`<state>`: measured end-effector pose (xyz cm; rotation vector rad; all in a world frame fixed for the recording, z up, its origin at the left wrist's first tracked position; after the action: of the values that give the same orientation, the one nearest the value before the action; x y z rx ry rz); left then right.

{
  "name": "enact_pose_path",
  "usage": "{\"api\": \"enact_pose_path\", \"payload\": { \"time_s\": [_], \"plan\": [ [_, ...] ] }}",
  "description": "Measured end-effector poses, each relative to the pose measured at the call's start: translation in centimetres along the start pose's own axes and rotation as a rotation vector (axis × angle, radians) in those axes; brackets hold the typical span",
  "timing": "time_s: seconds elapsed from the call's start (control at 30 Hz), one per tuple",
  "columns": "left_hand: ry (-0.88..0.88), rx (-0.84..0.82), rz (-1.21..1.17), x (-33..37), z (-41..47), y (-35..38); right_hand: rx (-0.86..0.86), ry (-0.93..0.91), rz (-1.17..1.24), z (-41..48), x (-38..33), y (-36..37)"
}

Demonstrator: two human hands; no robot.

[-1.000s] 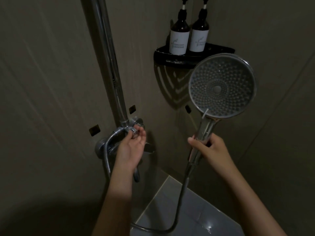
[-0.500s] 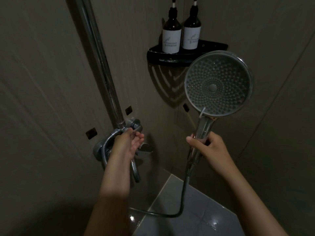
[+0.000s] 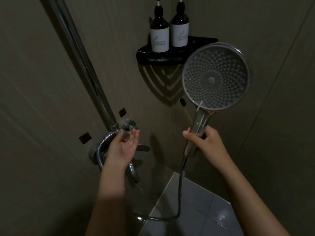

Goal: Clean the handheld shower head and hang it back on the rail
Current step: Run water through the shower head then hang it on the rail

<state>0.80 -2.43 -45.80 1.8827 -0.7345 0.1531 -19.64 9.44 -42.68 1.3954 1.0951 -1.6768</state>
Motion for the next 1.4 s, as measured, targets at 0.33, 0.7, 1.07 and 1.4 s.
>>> {"api": "enact_pose_path", "payload": {
  "time_s": [0.33,0.7,1.07,1.4],
  "plan": [
    [-0.186,-0.305,-0.727,-1.0,-0.1,-1.9,-0.06,-0.029,-0.078,0.5,-0.2,0.4],
    [-0.022,-0.083,-0.554,-0.8,-1.2,-1.3,-0.007,-0.071,-0.023,0.7,-0.6,-0.4],
    [0.099,-0.054,-0.163,-1.3,-1.4,-2.1,0.018,-0.052,-0.003,0.9,-0.1,-0.8],
    [0.24,0.205,0.049,-0.4,-0.3,-0.8,0.049,-0.031,-0.059,0.9,0.7,-1.7]
  ]
}}
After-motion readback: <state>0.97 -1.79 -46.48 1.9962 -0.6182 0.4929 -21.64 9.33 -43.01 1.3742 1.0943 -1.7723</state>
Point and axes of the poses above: each hand's wrist, its own z-axis towards the middle knuckle, its own y-axis out of the palm, x = y × z, the point moved 2 cm from there along z, towards the middle knuckle, and after that the axes turned 5 degrees about -z, right-handed, at the moved point
